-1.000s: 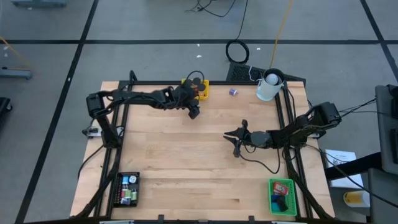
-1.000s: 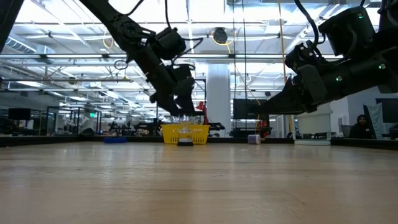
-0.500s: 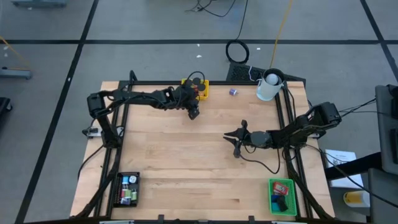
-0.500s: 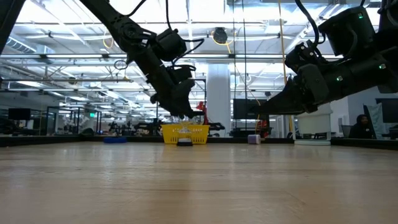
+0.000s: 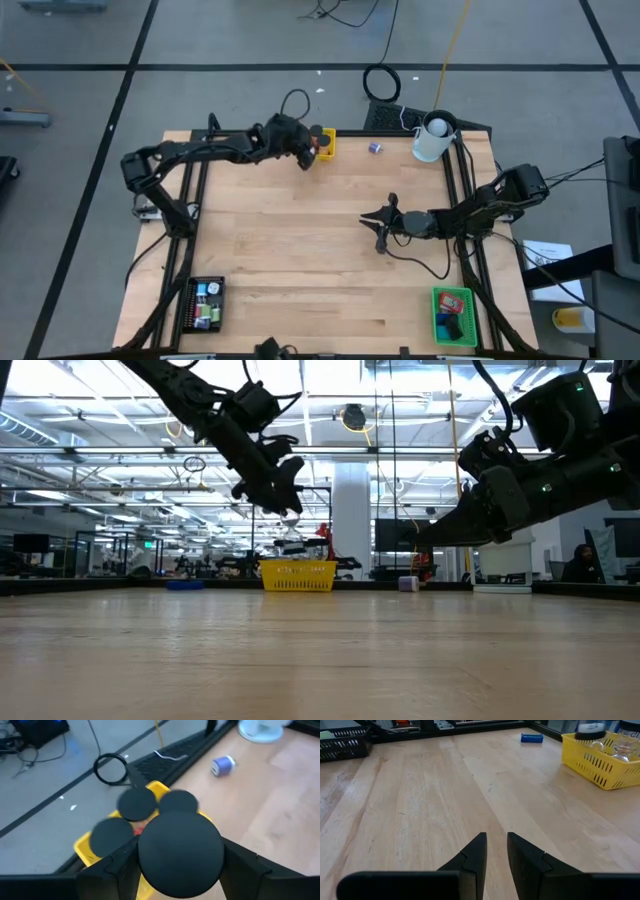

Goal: Pick & Place Office items
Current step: Put the white hour glass into the yellow bin

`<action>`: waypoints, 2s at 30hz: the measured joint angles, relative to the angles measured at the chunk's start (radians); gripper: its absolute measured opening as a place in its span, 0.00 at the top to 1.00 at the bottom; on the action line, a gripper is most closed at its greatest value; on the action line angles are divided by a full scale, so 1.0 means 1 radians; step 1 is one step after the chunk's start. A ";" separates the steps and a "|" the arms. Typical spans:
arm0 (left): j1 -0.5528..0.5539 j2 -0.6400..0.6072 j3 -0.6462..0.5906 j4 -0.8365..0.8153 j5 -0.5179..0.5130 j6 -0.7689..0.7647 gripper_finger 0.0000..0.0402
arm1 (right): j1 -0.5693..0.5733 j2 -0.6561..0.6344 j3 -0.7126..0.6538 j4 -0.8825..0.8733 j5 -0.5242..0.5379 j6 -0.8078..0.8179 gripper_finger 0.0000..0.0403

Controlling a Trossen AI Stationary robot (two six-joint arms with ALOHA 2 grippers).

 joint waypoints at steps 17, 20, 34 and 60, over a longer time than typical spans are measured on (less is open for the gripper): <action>0.035 0.037 0.000 0.090 -0.052 0.004 0.46 | 0.000 0.000 0.000 0.000 0.000 0.001 0.82; 0.036 0.065 0.000 0.096 -0.064 0.000 0.45 | 0.000 0.000 0.000 0.000 0.000 0.001 0.82; 0.032 0.135 -0.001 0.136 -0.071 -0.018 0.45 | 0.000 0.000 0.001 0.000 0.000 -0.001 0.82; 0.022 0.198 -0.001 0.148 -0.069 0.004 0.25 | 0.000 0.000 0.001 0.000 -0.001 0.001 0.82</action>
